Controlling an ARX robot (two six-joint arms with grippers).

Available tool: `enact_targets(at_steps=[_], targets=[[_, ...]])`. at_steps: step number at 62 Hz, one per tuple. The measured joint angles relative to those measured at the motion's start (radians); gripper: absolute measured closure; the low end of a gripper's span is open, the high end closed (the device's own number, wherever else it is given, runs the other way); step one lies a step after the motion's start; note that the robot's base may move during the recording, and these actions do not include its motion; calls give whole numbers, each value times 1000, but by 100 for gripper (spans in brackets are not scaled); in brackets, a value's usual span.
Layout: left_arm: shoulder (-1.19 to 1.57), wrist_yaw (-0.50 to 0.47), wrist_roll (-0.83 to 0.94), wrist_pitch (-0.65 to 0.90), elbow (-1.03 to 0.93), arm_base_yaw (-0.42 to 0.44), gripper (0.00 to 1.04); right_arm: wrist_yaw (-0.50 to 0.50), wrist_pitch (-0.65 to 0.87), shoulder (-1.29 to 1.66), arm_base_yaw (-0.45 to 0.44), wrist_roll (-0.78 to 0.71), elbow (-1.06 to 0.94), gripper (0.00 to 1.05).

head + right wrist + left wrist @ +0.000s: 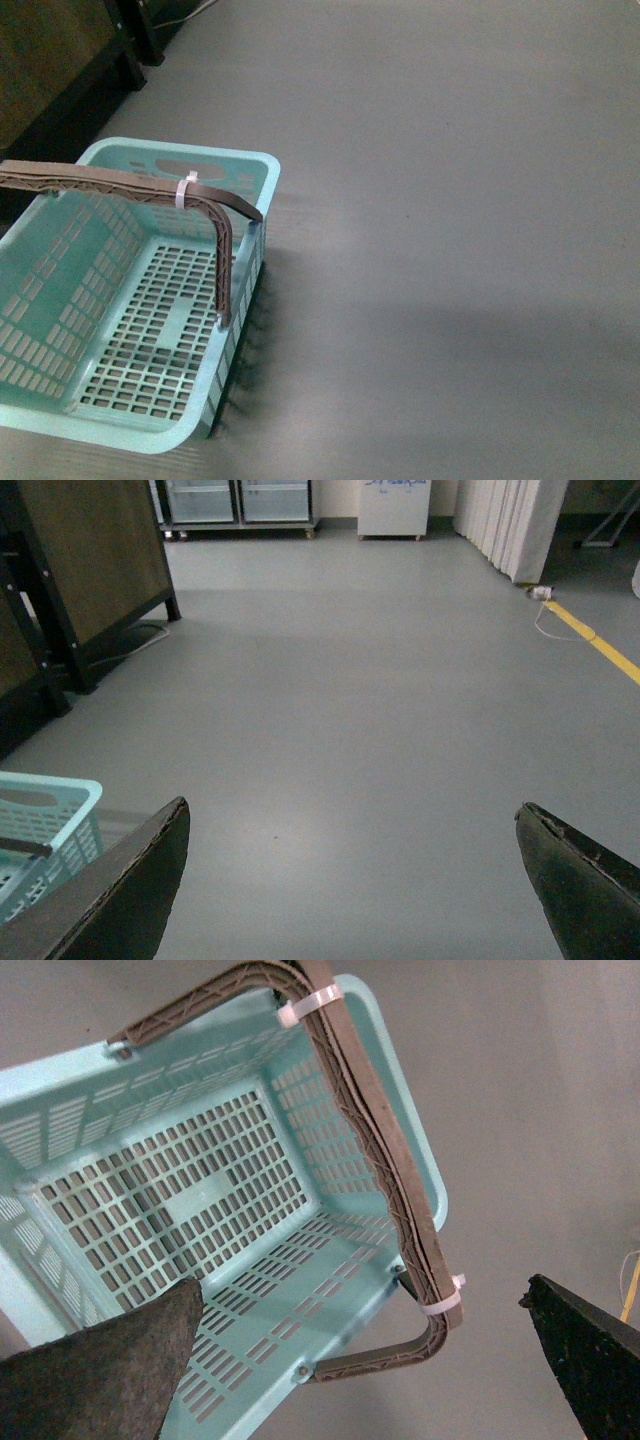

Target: Pick lemon and mango into basket

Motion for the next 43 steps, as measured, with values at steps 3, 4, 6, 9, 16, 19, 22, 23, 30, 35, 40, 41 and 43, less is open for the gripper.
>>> enact_targets(at_steps=[3,4,6,9,16,19,22,23,30,35,40,41,43], targets=[[69,-14,-29,27,26,-17,7,0,0,0,0,0,0,9],[82,-15,-34,32,32,-20,7,0,0,0,0,0,0,9],[120,-21,-53,45,50,-32,7,0,0,0,0,0,0,9],[181,-31,-76,60,87,-50,7,0,0,0,0,0,0,9],[302,-48,-133,63,175,-69,7,0,0,0,0,0,0,9],[351,-58,-159,63,214,-71,7,0,0,0,0,0,0,9],[385,-64,-174,63,247,-73,7,0,0,0,0,0,0,9],[399,-67,-184,63,262,-73,7,0,0,0,0,0,0,9],[470,-89,-217,49,354,-85,7,0,0,0,0,0,0,9],[534,-97,-232,27,441,-108,7,0,0,0,0,0,0,9],[608,-107,-238,-5,536,-135,7,0,0,0,0,0,0,9],[615,-108,-238,-7,543,-136,7,0,0,0,0,0,0,9],[634,-111,-238,-13,565,-141,7,0,0,0,0,0,0,9]])
